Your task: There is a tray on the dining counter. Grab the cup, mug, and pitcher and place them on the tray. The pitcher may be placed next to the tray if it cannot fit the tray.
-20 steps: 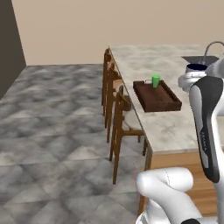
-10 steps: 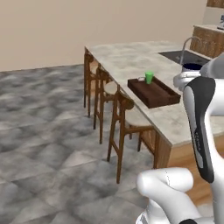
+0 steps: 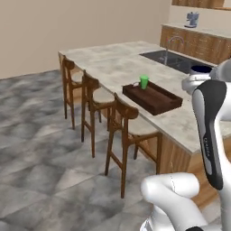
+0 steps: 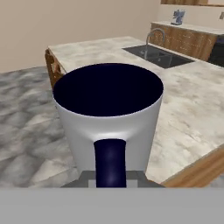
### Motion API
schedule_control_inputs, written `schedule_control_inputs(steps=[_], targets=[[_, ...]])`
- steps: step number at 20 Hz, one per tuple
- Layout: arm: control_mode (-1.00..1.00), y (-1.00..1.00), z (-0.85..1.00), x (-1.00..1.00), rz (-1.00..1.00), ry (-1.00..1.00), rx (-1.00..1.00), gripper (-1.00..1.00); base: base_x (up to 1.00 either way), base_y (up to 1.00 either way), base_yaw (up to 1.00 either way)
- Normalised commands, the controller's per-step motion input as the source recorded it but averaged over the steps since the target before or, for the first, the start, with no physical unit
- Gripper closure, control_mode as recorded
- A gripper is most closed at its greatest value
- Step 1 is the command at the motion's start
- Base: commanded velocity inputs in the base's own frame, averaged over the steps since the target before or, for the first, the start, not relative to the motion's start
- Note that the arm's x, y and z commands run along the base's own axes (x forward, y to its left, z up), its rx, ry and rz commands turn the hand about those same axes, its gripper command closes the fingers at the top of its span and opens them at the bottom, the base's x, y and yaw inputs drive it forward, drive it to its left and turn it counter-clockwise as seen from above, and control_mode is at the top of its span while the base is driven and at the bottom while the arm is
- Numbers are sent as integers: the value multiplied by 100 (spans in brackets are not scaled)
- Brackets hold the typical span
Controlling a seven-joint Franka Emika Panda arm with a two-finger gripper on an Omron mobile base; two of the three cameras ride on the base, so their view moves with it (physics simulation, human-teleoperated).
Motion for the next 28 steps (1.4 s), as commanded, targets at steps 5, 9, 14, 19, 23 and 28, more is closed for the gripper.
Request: schedule_control_inputs(steps=[5, 9, 14, 19, 23, 28], targets=[[100, 0, 0, 0, 0, 0, 0, 100, 80, 49, -21], [100, 0, 0, 0, 0, 0, 0, 100, 74, -12, -8], [100, 0, 0, 0, 0, 0, 0, 100, 53, -37, -4], [100, 0, 0, 0, 0, 0, 0, 100, 21, -42, -2], [100, 0, 0, 0, 0, 0, 0, 100, 14, 31, -21], [100, 0, 0, 0, 0, 0, 0, 100, 15, 58, -29]])
